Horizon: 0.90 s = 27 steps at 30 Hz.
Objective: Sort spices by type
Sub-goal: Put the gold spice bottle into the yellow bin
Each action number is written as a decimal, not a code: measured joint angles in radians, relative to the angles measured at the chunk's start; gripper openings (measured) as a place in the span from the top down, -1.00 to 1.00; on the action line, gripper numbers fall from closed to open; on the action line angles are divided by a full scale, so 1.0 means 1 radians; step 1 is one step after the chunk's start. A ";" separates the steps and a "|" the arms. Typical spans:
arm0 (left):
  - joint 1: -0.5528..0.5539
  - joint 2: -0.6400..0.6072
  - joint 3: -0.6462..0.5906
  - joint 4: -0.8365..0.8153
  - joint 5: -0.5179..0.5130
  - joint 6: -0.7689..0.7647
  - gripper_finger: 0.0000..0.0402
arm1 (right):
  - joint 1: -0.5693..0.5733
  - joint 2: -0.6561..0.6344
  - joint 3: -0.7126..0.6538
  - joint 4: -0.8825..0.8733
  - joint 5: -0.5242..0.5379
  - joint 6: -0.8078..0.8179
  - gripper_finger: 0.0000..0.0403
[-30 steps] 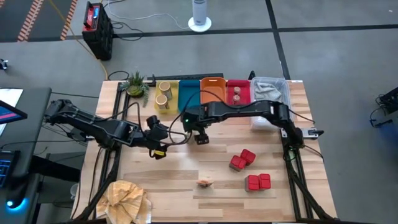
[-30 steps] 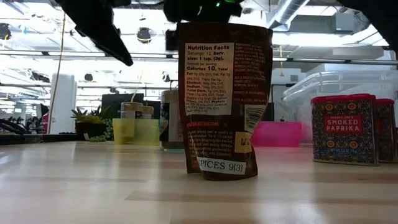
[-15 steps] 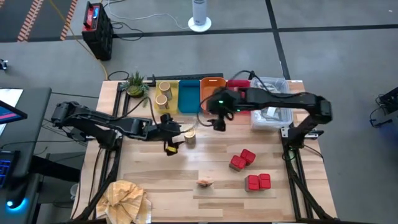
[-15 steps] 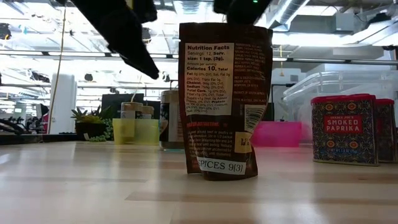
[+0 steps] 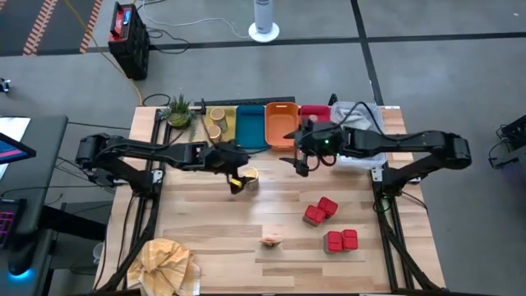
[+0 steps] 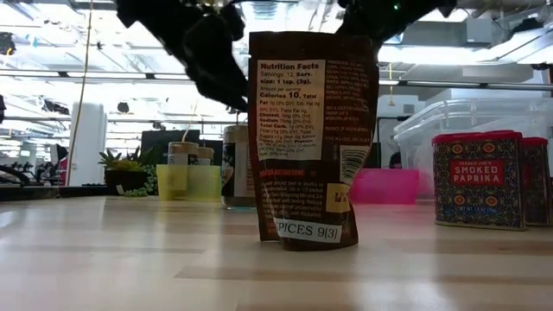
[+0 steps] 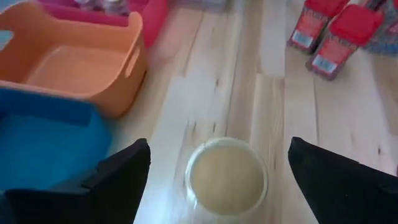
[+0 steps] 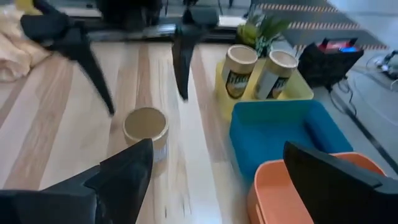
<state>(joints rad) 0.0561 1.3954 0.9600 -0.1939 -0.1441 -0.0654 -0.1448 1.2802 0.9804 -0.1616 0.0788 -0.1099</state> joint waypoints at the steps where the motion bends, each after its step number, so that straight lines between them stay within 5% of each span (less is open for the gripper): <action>1: 0.002 0.024 0.025 -0.001 0.009 0.004 -0.85 | 0.000 -0.005 -0.017 0.013 0.000 0.000 -0.91; 12: 0.001 0.283 0.321 -0.363 0.046 0.025 -0.90 | 0.023 -0.020 -0.108 0.119 0.001 0.058 -0.91; 27: 0.017 0.373 0.333 -0.389 0.047 0.038 -0.74 | 0.047 -0.020 -0.122 0.145 0.001 0.050 -0.91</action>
<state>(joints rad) 0.0731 1.7687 1.2930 -0.5827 -0.0971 -0.0277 -0.0978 1.2606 0.8581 -0.0164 0.0797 -0.0601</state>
